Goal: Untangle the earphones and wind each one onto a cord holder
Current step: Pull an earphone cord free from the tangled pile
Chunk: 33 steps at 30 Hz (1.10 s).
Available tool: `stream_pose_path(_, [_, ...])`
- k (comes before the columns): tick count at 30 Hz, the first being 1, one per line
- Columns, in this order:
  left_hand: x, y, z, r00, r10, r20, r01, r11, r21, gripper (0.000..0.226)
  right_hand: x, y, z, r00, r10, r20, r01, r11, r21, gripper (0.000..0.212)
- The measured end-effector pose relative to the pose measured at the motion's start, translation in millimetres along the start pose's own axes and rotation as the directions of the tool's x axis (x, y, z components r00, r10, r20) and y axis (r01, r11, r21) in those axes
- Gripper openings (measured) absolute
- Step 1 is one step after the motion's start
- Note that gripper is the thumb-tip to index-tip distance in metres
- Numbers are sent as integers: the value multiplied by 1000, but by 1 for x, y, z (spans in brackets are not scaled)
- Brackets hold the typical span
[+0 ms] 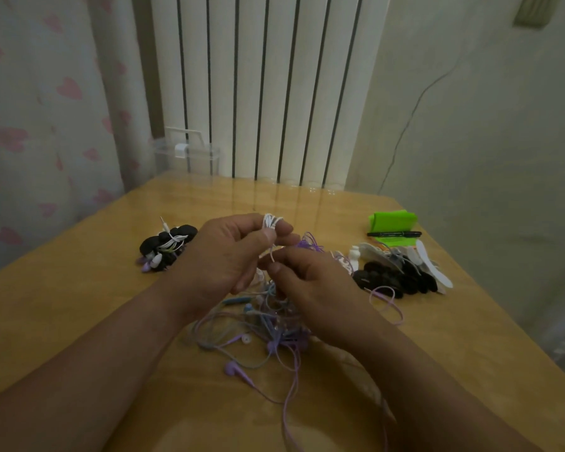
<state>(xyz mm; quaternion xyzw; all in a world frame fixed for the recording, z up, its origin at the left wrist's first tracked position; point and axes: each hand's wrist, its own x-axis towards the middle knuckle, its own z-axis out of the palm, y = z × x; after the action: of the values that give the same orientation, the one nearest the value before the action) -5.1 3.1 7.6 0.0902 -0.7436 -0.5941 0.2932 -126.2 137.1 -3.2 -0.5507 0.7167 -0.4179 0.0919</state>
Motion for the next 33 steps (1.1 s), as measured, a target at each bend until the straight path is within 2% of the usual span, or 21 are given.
stream_pose_path(2, [-1, -2, 0, 1000, 23, -10, -22, 992, 121, 23, 1, 3, -1, 999, -27, -33, 25, 997, -70, 21])
stream_pose_path(3, [-1, -4, 0, 998, 60, 0, -59, 970, 235, 21, 1, 5, -2, 998, -34, -58, 28, 994, -103, 20])
stream_pose_path(5, [-1, -8, 1, 989, 118, 86, -145, 856, 496, 19, 2, 8, -7, 993, -20, -120, 2, 989, -146, 16])
stream_pose_path(6, [-1, -10, 1, 985, 109, 134, -166, 805, 570, 19, 2, 7, -10, 989, -6, -147, -15, 990, -142, 13])
stream_pose_path(8, [0, -11, -3, 982, 63, 181, -159, 791, 590, 18, 2, 4, -17, 981, 31, -190, -36, 999, -20, 6])
stream_pose_path(11, [0, -7, -5, 967, -44, 250, -81, 880, 468, 21, 4, 2, -29, 967, 81, -241, -5, 954, 299, 10])
stream_pose_path(13, [-1, -3, -6, 938, -140, 318, 72, 974, 216, 27, 4, 3, -35, 967, 116, -228, -4, 897, 442, 9])
stream_pose_path(14, [-3, -1, -6, 921, -153, 359, 137, 988, 72, 28, 5, 4, -36, 972, 126, -200, -11, 870, 493, 7])
stream_pose_path(17, [-2, 0, -6, 904, -41, 426, 142, 968, -208, 30, 4, 6, -30, 988, 115, -99, -37, 816, 577, 9])
stream_pose_path(20, [-1, -5, -5, 929, 42, 369, 93, 936, -339, 53, 4, 4, -16, 996, 86, -31, -52, 807, 588, 17])
stream_pose_path(22, [0, -6, -2, 966, 40, 255, 59, 929, -366, 44, 5, 5, -8, 995, 91, -26, -64, 851, 521, 27])
stream_pose_path(24, [2, -4, 1, 995, -2, 98, 34, 944, -329, 35, 6, 6, -3, 993, 106, -40, -78, 896, 438, 25])
stream_pose_path(27, [2, -4, 2, 998, -5, -55, -4, 986, -166, 25, 7, 8, 2, 994, 108, -14, -96, 932, 350, 25])
stream_pose_path(30, [0, -6, 7, 994, 31, -101, -29, 999, 16, 22, 6, 5, 4, 993, 119, 18, -120, 968, 218, 30])
stream_pose_path(33, [0, -8, 4, 994, 75, -84, -53, 969, 240, 20, 2, 1, 4, 994, 95, -46, -90, 991, 95, 9])
